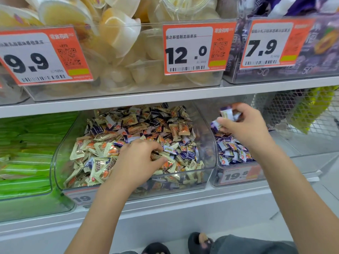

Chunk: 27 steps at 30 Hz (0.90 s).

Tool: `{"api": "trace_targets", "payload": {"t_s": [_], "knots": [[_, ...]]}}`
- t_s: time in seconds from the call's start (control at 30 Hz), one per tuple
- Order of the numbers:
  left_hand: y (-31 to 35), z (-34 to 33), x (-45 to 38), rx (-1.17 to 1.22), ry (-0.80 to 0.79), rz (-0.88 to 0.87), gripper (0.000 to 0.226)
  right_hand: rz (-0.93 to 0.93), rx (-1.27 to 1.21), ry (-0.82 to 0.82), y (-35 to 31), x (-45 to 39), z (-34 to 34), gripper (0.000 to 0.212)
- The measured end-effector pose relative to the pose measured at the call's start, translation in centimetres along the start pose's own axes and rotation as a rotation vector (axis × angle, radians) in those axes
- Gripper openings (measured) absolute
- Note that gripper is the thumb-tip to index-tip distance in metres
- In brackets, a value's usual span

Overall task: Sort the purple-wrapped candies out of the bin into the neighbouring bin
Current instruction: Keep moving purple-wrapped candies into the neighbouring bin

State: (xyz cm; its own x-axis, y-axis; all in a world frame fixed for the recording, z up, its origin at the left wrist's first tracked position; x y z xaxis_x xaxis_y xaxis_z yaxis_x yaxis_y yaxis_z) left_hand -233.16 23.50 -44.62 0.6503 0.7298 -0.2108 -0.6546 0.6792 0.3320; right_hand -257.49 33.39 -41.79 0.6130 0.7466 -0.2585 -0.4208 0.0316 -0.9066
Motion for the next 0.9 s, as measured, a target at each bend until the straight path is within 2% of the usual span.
{"api": "trace_targets", "payload": {"t_s": [0.07, 0.17, 0.23, 0.3, 0.33, 0.4, 0.43, 0.53, 0.63, 0.8, 0.9], "knots": [[0.1, 0.0, 0.0, -0.008, 0.002, 0.001, 0.035, -0.054, 0.077, -0.036, 1.2, -0.2, 1.6, 0.012], [0.0, 0.1, 0.0, -0.005, 0.001, 0.01, 0.035, -0.12, 0.179, -0.178, 2.3, -0.1, 2.1, 0.022], [0.1, 0.1, 0.0, -0.006, 0.0, 0.011, 0.034, -0.03, 0.229, -0.077, 1.4, -0.2, 1.9, 0.026], [0.2, 0.1, -0.1, -0.009, 0.011, 0.002, 0.028, 0.071, 0.167, 0.021, -0.7, 0.1, 0.8, 0.022], [0.3, 0.0, -0.1, -0.007, 0.018, -0.003, 0.024, 0.106, 0.103, 0.011, -1.5, 0.2, -0.2, 0.018], [0.3, -0.1, 0.0, 0.003, 0.025, -0.006, 0.02, 0.166, 0.014, -0.111, -2.9, 0.6, -2.7, 0.012], [0.3, -0.2, 0.0, 0.009, 0.026, -0.006, 0.019, 0.2, 0.032, -0.196, -3.4, 0.9, -4.1, 0.015], [0.1, -0.2, 0.1, 0.012, 0.031, -0.02, 0.018, 0.273, 0.339, -0.412, -3.0, 1.3, -8.4, 0.03], [0.0, -0.1, 0.3, 0.027, 0.033, -0.049, 0.018, 0.191, 0.617, -0.542, -1.2, 0.9, -11.0, 0.041], [-0.6, 0.2, 0.4, 0.092, 0.002, -0.051, 0.014, 0.125, 0.463, -0.7, -0.8, 0.5, -11.9, 0.032], [-0.7, 0.3, 0.4, 0.116, -0.035, -0.045, 0.015, 0.159, 0.526, -0.753, -0.4, 0.7, -12.2, 0.033]]}}
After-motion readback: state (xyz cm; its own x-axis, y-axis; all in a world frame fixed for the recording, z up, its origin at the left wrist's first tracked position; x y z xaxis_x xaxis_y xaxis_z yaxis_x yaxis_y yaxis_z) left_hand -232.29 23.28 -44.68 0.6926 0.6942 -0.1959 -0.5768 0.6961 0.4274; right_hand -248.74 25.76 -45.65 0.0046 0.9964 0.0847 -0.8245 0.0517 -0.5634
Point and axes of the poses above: each hand's wrist, its own x-axis away from the middle knuckle, its own z-axis out of the back of the hand, y = z × x, the point moved 3 cm from there along -x, towards the middle knuckle, and after that the axes turned 2 degrees about -y, right-handed, at the moved point
